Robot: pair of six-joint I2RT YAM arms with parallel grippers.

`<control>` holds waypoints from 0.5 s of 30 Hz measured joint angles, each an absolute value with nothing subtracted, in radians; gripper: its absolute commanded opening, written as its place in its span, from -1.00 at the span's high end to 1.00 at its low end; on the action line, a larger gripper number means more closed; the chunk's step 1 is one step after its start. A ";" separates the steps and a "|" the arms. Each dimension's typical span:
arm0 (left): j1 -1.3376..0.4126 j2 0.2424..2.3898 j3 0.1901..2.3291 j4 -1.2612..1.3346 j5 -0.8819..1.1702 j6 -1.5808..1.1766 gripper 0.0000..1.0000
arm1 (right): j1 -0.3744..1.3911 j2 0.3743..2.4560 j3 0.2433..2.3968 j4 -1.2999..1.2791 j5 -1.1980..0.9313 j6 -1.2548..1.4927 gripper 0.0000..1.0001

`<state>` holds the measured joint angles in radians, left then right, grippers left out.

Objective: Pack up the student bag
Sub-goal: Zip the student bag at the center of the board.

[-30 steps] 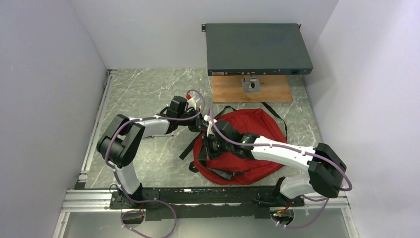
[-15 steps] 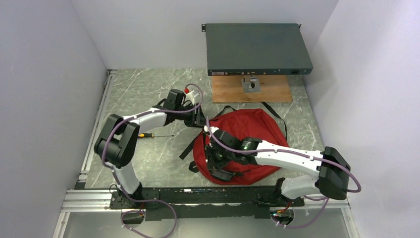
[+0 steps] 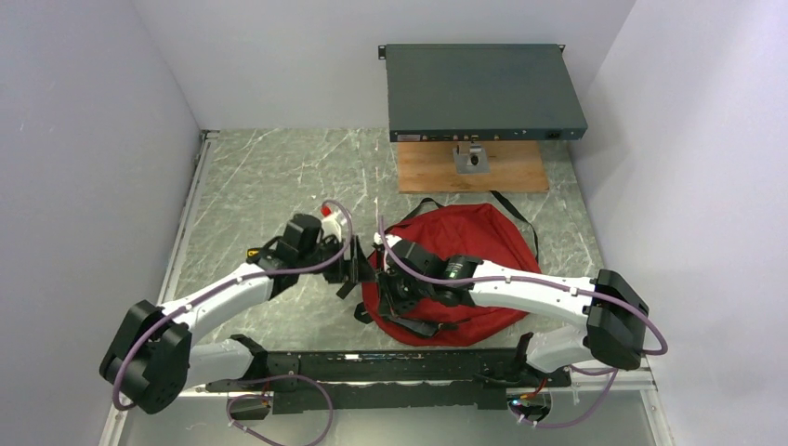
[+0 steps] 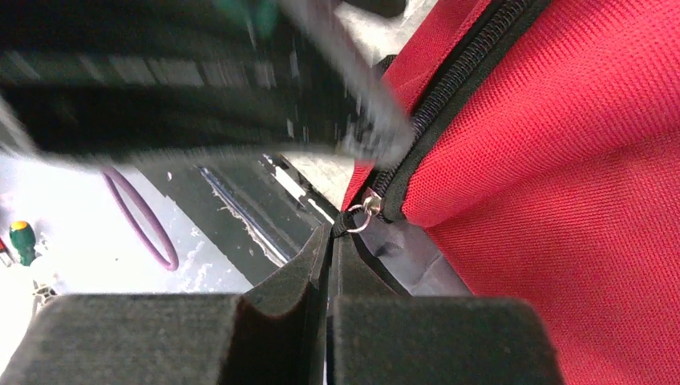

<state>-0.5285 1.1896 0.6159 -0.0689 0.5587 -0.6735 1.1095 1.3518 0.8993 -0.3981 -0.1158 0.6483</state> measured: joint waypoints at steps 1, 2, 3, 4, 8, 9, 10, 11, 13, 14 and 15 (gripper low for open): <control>-0.554 1.179 0.590 -0.065 0.558 -0.689 -0.40 | 1.110 1.354 0.899 -0.397 -0.118 0.648 1.00; -0.579 1.174 0.570 -0.063 0.554 -0.704 -0.33 | 1.110 1.355 0.899 -0.396 -0.122 0.647 1.00; -0.602 1.174 0.557 -0.061 0.551 -0.719 -0.26 | 1.110 1.355 0.899 -0.395 -0.125 0.646 1.00; -0.627 1.174 0.549 -0.061 0.547 -0.728 -0.15 | 1.110 1.355 0.900 -0.395 -0.128 0.646 1.00; -0.664 1.180 0.553 -0.038 0.532 -0.745 0.57 | 1.110 1.355 0.903 -0.395 -0.137 0.647 1.00; -0.664 1.186 0.558 -0.036 0.529 -0.745 0.72 | 1.109 1.355 0.903 -0.396 -0.136 0.646 1.00; -0.664 1.193 0.566 -0.035 0.524 -0.743 0.89 | 1.109 1.355 0.903 -0.397 -0.136 0.647 1.00; -0.665 1.200 0.577 -0.039 0.517 -0.735 1.00 | 1.109 1.355 0.903 -0.397 -0.135 0.647 1.00; -0.668 1.205 0.602 -0.065 0.500 -0.715 1.00 | 1.108 1.349 0.903 -0.402 -0.130 0.647 1.00; -0.670 1.206 0.616 -0.086 0.490 -0.697 1.00 | 1.106 1.344 0.903 -0.406 -0.126 0.648 1.00; -0.671 1.206 0.626 -0.103 0.479 -0.684 1.00 | 1.106 1.338 0.903 -0.411 -0.121 0.648 1.00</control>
